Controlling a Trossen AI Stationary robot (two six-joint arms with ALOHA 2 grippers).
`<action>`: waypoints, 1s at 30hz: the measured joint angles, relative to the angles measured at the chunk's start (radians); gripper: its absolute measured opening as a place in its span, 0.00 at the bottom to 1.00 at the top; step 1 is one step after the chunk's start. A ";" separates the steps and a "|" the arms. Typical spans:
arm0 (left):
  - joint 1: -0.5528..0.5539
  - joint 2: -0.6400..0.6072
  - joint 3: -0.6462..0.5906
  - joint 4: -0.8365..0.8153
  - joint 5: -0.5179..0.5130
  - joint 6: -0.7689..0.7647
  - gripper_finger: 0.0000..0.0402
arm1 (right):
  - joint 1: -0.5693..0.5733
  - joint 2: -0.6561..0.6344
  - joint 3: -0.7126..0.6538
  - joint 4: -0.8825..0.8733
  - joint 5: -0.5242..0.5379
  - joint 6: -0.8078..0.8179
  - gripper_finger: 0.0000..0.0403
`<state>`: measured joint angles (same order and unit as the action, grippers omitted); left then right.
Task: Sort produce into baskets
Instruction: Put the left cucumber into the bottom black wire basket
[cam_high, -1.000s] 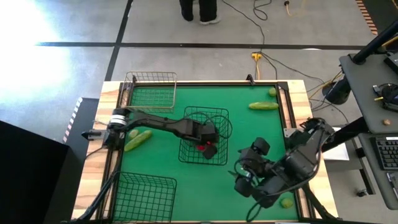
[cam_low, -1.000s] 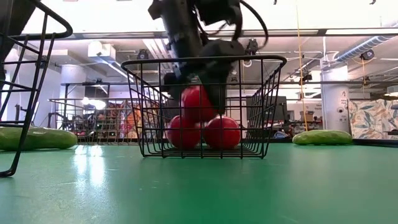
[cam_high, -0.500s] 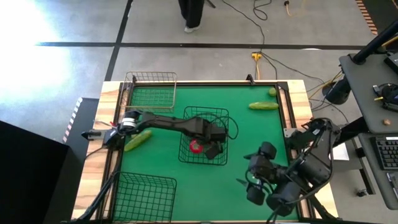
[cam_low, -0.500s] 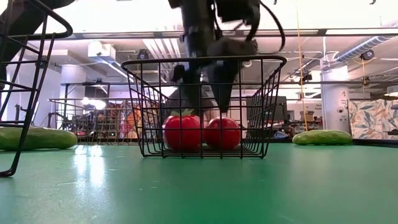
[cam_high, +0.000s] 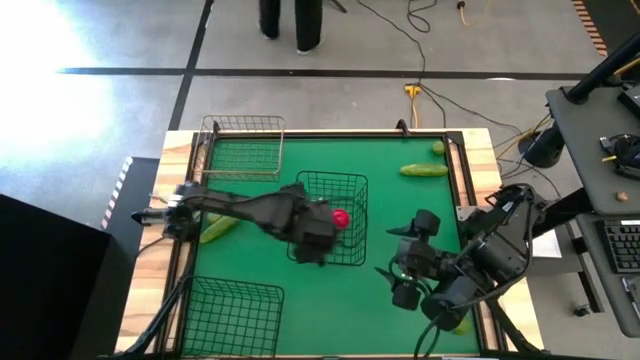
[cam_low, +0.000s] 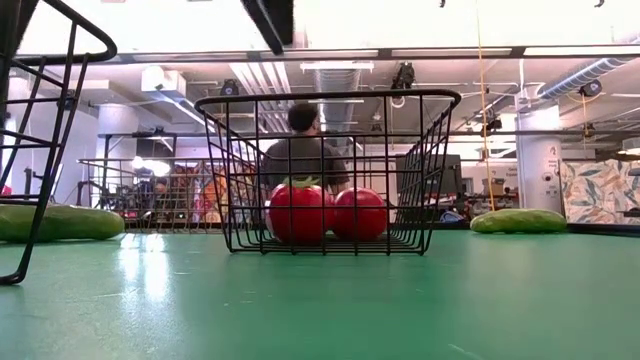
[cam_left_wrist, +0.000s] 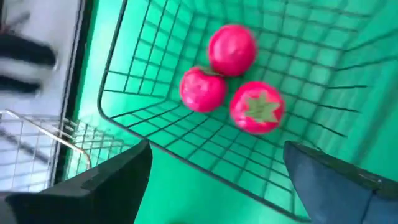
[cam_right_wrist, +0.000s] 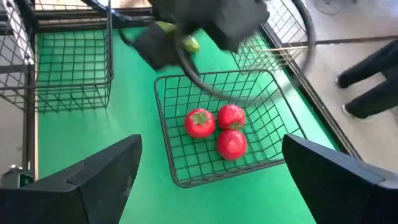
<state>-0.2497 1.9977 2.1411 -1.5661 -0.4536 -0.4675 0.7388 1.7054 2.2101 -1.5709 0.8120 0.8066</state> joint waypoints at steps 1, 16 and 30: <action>-0.016 -0.048 -0.053 0.011 0.025 -0.013 0.84 | -0.003 0.000 0.000 0.000 0.002 -0.012 0.95; 0.004 -0.708 -1.147 0.236 0.251 -0.333 0.73 | -0.135 -0.002 0.000 0.005 -0.027 0.044 0.95; 0.208 -0.733 -1.501 0.501 0.247 -0.258 0.66 | -0.335 -0.002 0.009 0.009 -0.146 0.122 0.95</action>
<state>-0.0413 1.2652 0.6400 -1.0649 -0.2069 -0.7255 0.4041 1.7031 2.2189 -1.5617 0.6655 0.9287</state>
